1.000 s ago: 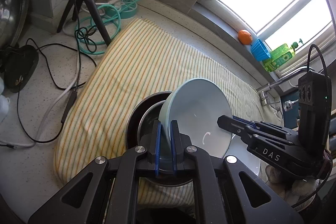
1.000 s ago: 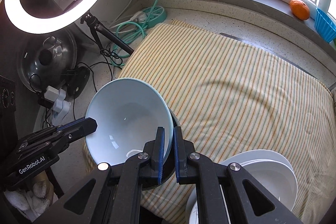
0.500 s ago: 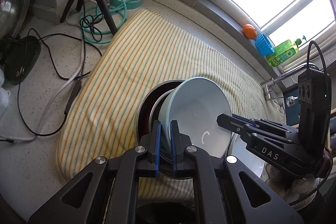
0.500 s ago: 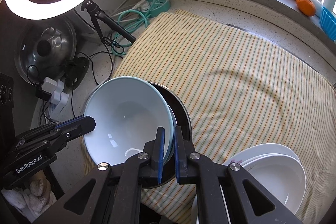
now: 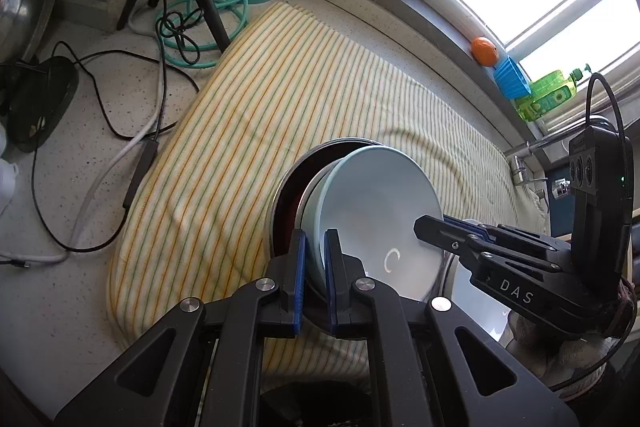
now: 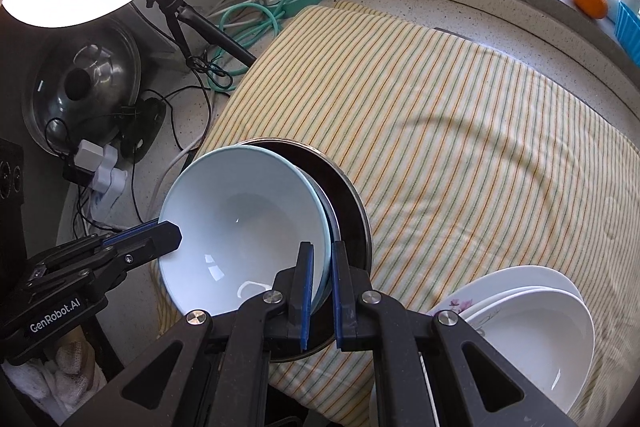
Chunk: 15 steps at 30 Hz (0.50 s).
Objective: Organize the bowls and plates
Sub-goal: 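Lower the pale blue bowl into the steel bowl stack with both grippers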
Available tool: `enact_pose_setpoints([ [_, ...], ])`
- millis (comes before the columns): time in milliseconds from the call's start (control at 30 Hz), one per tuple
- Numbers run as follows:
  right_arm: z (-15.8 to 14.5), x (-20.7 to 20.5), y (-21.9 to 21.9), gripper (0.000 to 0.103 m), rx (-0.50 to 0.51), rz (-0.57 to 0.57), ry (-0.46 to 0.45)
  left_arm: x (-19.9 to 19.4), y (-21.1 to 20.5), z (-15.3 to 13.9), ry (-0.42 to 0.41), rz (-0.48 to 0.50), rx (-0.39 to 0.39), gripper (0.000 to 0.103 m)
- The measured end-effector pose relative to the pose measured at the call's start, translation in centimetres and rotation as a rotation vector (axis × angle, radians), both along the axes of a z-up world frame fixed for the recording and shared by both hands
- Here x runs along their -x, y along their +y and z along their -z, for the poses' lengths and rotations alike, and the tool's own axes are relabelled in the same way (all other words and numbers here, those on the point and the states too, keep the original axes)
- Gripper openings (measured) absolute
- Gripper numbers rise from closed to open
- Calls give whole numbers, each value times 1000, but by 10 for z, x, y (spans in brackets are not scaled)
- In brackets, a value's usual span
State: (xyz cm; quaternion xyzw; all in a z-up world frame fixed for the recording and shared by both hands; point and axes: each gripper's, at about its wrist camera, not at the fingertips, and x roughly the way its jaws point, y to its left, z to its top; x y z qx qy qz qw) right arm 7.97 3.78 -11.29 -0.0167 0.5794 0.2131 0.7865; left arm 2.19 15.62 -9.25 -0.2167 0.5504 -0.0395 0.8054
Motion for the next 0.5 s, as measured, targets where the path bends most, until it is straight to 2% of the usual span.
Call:
enact_pose_setpoints([
  [367, 0, 4, 0, 10, 2, -12, -4, 1, 1, -1, -5, 0, 3, 7],
  [500, -3, 7, -1, 11, -6, -13, -22, 5, -1, -8, -30, 1, -28, 7],
])
